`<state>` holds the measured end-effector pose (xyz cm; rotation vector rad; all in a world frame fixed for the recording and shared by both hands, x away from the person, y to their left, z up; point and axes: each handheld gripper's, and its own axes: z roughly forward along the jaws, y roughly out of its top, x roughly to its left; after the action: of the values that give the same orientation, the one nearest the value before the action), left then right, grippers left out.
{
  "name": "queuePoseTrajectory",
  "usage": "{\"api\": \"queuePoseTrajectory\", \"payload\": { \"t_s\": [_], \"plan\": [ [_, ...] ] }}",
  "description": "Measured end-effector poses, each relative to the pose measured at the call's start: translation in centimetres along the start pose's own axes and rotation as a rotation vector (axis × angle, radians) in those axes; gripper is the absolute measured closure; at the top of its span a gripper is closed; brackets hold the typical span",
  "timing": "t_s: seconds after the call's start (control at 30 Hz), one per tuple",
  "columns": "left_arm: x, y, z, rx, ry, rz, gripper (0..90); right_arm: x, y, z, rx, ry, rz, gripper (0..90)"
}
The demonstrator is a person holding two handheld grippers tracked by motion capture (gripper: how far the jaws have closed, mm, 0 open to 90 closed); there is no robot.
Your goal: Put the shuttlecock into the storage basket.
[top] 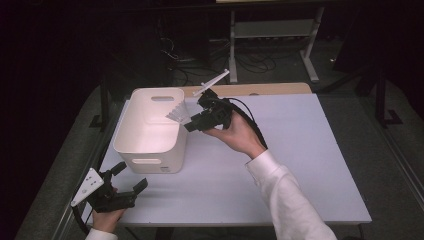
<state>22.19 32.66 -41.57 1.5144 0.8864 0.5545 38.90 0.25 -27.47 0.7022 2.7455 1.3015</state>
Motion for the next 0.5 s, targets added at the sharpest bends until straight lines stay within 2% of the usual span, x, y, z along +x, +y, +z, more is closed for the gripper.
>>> {"api": "queuePoseTrajectory", "payload": {
  "t_s": [0.07, 0.1, 0.27, 0.5],
  "plan": [
    [0.0, 0.0, 0.0, 0.0, -0.001, -0.001, 0.0, 0.1, 0.3, 0.1, -0.003, 0.001, -0.006, 64.3],
    [0.1, 0.0, -0.1, 0.016, 0.0, 0.017, 0.0, 0.1, 0.3, 0.1, -0.003, 0.001, -0.006, 64.3],
    [0.1, 0.0, -0.1, 0.013, -0.002, 0.015, 0.0, 0.3, 0.9, 0.5, -0.003, 0.007, -0.024, 64.3],
    [0.1, 0.0, -0.1, 0.012, -0.001, 0.02, 0.0, 0.7, 1.5, 1.1, -0.014, 0.023, -0.019, 64.3]
  ]
}}
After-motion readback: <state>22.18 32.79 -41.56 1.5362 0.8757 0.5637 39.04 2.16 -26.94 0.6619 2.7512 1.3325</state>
